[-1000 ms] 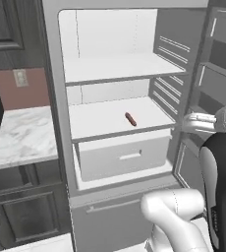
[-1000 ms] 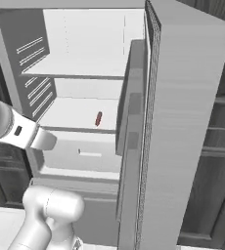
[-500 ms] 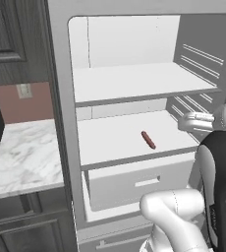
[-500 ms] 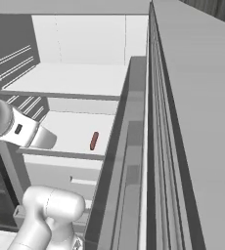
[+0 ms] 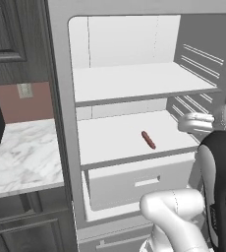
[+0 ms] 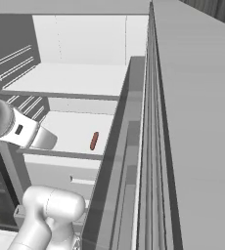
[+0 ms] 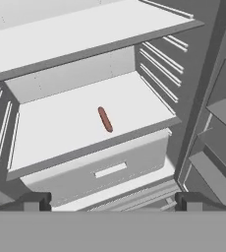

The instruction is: Retrieve the sausage and cheese from the fridge and place them on the cutting board on the counter.

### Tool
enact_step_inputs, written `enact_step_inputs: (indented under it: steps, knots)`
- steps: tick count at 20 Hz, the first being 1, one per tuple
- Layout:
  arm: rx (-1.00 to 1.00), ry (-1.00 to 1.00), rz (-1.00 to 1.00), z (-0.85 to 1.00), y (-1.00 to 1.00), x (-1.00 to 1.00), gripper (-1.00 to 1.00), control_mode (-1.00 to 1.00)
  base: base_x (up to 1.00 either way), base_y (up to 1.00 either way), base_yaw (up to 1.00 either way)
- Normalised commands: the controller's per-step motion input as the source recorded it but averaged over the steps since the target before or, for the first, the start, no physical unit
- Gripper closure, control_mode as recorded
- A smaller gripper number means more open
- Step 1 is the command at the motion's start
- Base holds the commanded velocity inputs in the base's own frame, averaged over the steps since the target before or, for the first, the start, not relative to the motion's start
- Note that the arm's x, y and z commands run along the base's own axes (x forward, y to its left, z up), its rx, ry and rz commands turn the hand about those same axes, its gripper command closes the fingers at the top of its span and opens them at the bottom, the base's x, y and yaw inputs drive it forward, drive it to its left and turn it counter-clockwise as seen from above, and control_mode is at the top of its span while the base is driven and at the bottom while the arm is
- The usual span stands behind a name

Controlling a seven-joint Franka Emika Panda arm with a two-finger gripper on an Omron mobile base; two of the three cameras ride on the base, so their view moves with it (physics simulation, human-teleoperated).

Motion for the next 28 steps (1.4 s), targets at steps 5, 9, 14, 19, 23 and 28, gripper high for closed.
enact_step_inputs:
  steps: [5,9,14,19,23,28]
  knots:
    - [0.00,0.23,0.08,-0.37,0.00,0.51,-1.00,-1.00,0.00,0.00,0.00]
    - [0.00,0.21,0.13,-0.35,0.00,0.48,-1.00,-1.00,0.00,0.00,0.00]
    - [0.00,0.00,0.07,-0.44,0.00,0.25,-1.00,-1.00,0.00,0.00,0.00]
    - [-0.01,-0.03,0.08,-0.49,0.00,0.27,-1.00,-1.00,0.00,0.00,0.00]
    - [-0.02,-0.01,0.07,-0.35,0.00,0.14,-1.00,-1.00,0.00,0.00,0.00]
    - [-0.05,-0.06,0.01,-0.38,0.00,0.12,-1.00,-1.00,0.00,0.00,0.00]
